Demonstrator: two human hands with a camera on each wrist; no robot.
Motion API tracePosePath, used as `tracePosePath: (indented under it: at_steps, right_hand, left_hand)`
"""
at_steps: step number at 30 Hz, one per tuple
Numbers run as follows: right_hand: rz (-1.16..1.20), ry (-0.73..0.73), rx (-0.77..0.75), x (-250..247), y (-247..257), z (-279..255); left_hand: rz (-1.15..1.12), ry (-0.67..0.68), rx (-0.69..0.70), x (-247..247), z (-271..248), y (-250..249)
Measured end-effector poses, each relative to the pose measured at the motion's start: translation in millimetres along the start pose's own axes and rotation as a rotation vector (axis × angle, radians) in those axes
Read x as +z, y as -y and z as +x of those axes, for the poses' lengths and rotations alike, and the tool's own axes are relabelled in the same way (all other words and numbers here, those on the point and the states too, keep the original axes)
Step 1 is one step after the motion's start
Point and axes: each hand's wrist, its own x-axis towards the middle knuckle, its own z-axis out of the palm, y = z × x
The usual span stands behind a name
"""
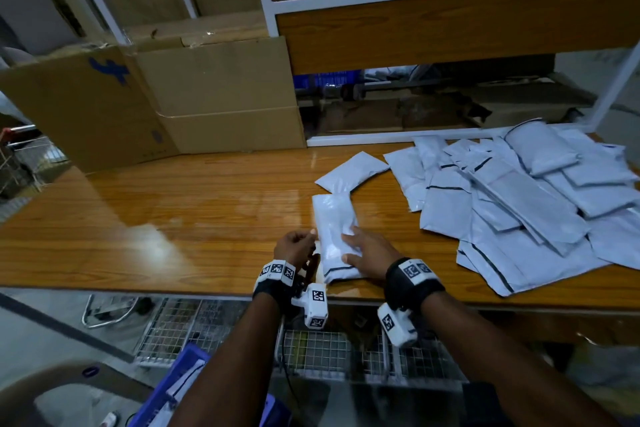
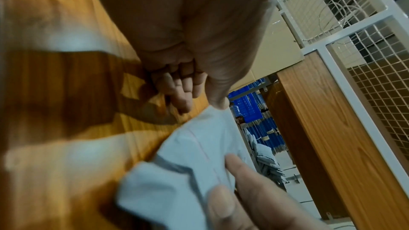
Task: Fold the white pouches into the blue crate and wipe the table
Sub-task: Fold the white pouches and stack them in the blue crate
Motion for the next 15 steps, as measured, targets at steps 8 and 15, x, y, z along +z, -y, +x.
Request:
tracePosePath:
  at_steps: [8, 15]
  right_hand:
    - [0.096, 0.016, -0.100, 24, 18, 3]
    - [0.114, -0.160, 0.048, -22, 5, 52]
  left_hand:
    - [0.228, -0.115, -0.037, -21, 9, -4]
    - [0.282, -0.082, -0.041, -32, 21, 4]
